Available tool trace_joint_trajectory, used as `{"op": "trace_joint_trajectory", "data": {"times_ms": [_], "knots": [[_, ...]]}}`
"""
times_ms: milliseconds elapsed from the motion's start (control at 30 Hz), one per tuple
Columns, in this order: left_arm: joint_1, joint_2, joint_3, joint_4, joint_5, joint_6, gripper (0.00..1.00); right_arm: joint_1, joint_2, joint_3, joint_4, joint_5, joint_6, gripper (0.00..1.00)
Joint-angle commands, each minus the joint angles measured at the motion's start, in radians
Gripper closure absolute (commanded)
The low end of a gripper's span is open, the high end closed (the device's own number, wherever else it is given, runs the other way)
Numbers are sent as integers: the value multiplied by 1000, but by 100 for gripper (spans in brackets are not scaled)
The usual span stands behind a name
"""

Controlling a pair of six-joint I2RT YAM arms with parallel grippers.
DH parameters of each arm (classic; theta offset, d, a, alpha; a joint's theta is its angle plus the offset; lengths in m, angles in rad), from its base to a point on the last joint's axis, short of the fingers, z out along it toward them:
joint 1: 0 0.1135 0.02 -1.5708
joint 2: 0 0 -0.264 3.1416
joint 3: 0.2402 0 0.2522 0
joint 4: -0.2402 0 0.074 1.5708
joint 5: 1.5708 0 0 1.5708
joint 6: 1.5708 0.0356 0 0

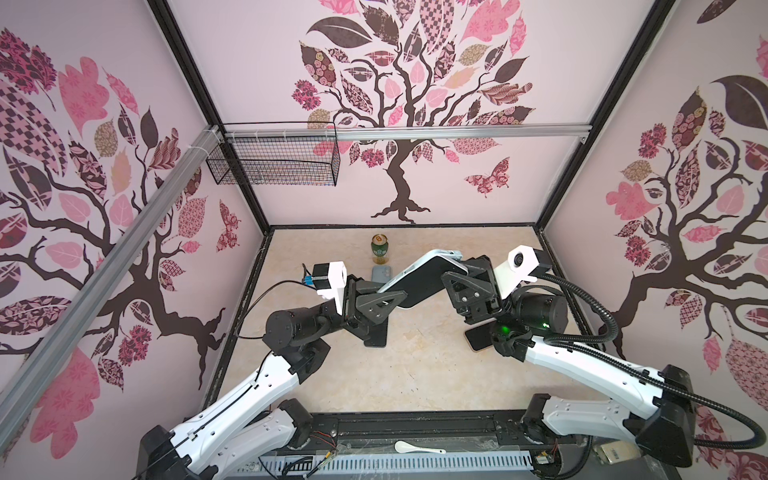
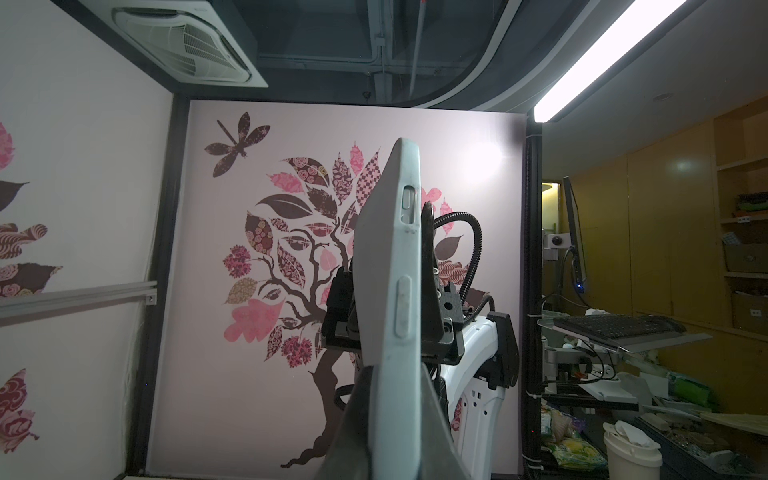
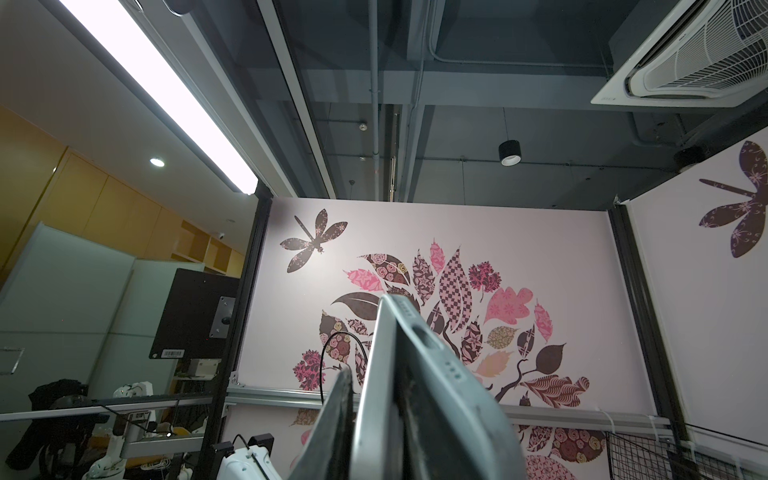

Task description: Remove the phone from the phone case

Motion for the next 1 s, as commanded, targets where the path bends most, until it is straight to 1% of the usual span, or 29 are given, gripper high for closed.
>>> {"op": "trace_joint_trajectory", "data": {"times_ms": [0,267,433,500,533,567,600,633,667,700,800,867,967], "knots": [[-3,21,-5,-38,-113,-33,100,39,11,16,-66,-152,-33,82],[-2,-58,-9,-188,-166,54,100,39,-77,6,-254,-149,-182,100],[-2,-73,4,-283,-166,87,100,39,-130,14,-380,-142,-289,100],[-1,-87,9,-344,-166,114,80,37,-159,10,-440,-114,-340,100],[-1,-98,14,-387,-169,130,73,36,-178,8,-488,-91,-380,100],[1,-112,18,-429,-176,147,66,34,-198,10,-548,-70,-424,100],[3,-122,20,-466,-179,161,61,32,-216,11,-597,-54,-459,100],[9,-135,21,-498,-185,173,48,28,-235,8,-647,-35,-497,100],[14,-149,21,-530,-187,183,42,22,-254,3,-694,-20,-532,100],[20,-160,23,-562,-187,191,38,14,-272,-2,-738,-10,-559,100],[43,-194,43,-699,-179,238,36,-14,-329,-3,-936,30,-695,100],[65,-212,75,-837,-179,285,36,-16,-353,11,-1113,87,-840,100],[96,-195,164,-1059,-162,377,36,-17,-367,30,-1311,173,-1017,100]]}}
